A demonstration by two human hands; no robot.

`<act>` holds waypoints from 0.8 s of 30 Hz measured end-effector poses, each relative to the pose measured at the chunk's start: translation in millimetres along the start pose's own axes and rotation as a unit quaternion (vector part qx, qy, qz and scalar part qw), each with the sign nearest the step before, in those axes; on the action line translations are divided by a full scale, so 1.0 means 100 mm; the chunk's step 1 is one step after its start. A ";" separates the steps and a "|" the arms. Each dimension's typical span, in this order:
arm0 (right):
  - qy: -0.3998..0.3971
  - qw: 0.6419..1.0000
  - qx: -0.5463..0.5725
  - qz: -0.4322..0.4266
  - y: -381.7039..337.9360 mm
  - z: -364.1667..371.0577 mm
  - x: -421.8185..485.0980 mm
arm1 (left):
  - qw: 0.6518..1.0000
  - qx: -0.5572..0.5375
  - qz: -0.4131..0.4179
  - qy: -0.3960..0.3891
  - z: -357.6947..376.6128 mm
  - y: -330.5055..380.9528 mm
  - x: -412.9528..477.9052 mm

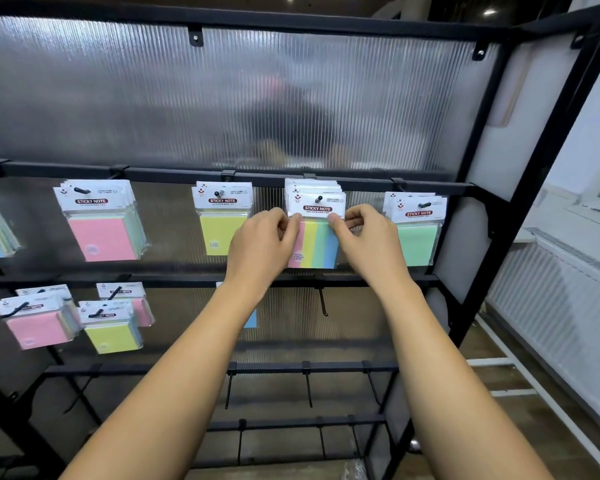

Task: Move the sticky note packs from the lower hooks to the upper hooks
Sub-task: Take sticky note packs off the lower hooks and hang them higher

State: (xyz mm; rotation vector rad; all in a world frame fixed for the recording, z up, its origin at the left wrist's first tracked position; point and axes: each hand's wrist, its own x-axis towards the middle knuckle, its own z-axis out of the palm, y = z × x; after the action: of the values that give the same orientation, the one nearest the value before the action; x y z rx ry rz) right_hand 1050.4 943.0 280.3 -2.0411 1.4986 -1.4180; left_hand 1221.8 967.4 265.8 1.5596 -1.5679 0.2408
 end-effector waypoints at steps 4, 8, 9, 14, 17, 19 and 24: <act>0.003 1.000 -0.013 -0.005 0.00 0.02 0.06 | 1.000 0.002 0.010 -0.004 0.01 -0.01 0.06; 0.017 1.000 0.002 0.004 0.03 0.08 0.12 | 1.000 0.009 0.018 -0.007 0.04 -0.02 0.10; 0.018 1.000 0.006 0.006 0.03 0.09 0.13 | 1.000 0.007 0.017 -0.008 0.05 -0.02 0.11; 0.015 1.000 0.012 0.009 0.04 0.09 0.10 | 1.000 -0.002 0.020 -0.008 0.08 -0.04 0.09; 0.003 1.000 0.025 0.015 0.09 0.09 0.01 | 1.000 -0.012 0.016 -0.016 0.11 -0.08 0.00; -0.013 1.000 0.009 0.020 0.15 0.11 -0.08 | 0.999 -0.012 0.016 -0.032 0.13 -0.14 -0.11; -0.116 0.990 -0.061 0.058 0.36 0.35 -0.46 | 0.995 0.047 -0.004 -0.088 0.19 -0.40 -0.56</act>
State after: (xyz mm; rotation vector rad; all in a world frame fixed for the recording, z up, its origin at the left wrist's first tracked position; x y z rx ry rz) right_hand 1056.4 953.8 212.8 -2.0670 1.6073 -1.0288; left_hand 1238.4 987.0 199.2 1.6983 -1.7070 0.1789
